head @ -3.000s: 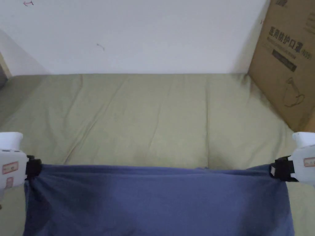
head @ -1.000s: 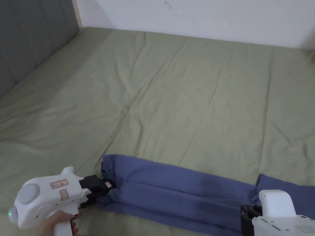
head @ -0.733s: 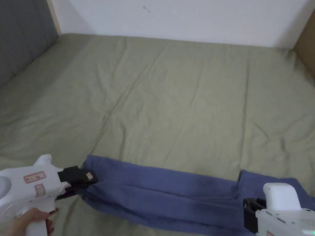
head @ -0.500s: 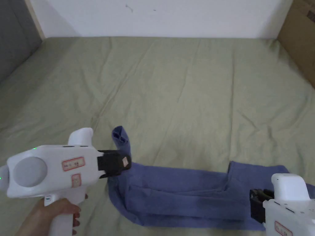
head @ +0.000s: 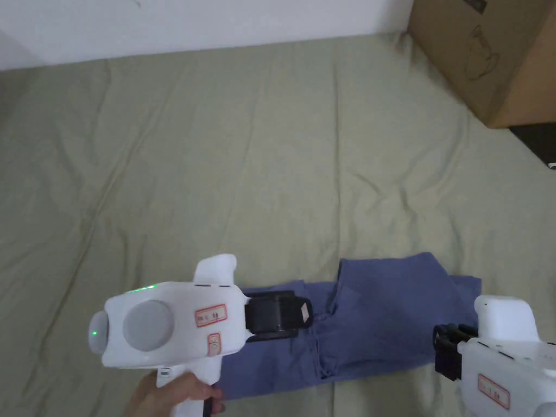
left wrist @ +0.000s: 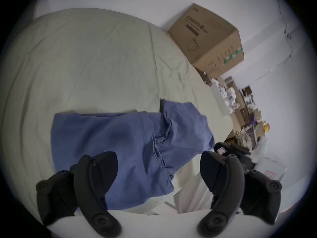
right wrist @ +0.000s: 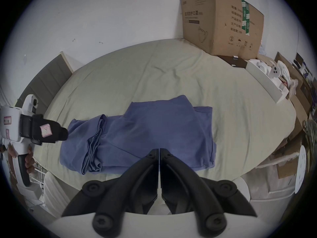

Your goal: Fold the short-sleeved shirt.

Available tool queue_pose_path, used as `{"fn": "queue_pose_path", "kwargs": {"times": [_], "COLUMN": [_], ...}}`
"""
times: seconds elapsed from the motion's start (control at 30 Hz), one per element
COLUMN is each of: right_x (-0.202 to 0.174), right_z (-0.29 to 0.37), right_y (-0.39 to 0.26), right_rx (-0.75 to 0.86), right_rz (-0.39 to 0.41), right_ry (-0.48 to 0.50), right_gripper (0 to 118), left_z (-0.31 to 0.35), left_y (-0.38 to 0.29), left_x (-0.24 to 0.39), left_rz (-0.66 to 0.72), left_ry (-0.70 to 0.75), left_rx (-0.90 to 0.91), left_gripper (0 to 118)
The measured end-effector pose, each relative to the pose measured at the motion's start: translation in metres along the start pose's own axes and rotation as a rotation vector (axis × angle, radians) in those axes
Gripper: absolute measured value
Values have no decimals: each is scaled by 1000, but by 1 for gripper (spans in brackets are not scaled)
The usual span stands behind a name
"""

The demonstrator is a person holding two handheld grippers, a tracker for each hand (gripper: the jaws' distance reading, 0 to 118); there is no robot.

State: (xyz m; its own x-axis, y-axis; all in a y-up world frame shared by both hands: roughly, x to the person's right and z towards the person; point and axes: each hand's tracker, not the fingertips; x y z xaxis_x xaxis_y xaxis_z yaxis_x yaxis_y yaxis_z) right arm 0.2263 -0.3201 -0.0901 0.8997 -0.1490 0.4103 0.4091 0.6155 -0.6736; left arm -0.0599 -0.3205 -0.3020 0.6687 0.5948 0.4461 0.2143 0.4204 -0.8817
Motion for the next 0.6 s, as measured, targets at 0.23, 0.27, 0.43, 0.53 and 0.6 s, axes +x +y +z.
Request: {"fn": "queue_pose_path", "kwargs": {"times": [0.23,0.27,0.43,0.53,0.6], "right_x": [-6,-8,-14,-15,-14], "right_z": [-2,-2,-6,-6,-6], "right_y": [-3,-4,-5,-8,-8], "right_rx": [10,11,-5,-14,-22], "right_rz": [16,27,35,42,44], "right_ry": [7,5,29,27,23], "right_gripper": [2,2,2,2,2], "left_z": [7,0,-58,-80,-88], "left_y": [-1,-5,-24,-23,-22], "left_x": [-43,-44,-16,-2,7], "left_rz": [118,118,61,67,44], "left_ry": [65,60,35,13,14], "left_rx": [-9,-24,-176,-199,-210], "left_gripper": [0,0,0,0,0]}}
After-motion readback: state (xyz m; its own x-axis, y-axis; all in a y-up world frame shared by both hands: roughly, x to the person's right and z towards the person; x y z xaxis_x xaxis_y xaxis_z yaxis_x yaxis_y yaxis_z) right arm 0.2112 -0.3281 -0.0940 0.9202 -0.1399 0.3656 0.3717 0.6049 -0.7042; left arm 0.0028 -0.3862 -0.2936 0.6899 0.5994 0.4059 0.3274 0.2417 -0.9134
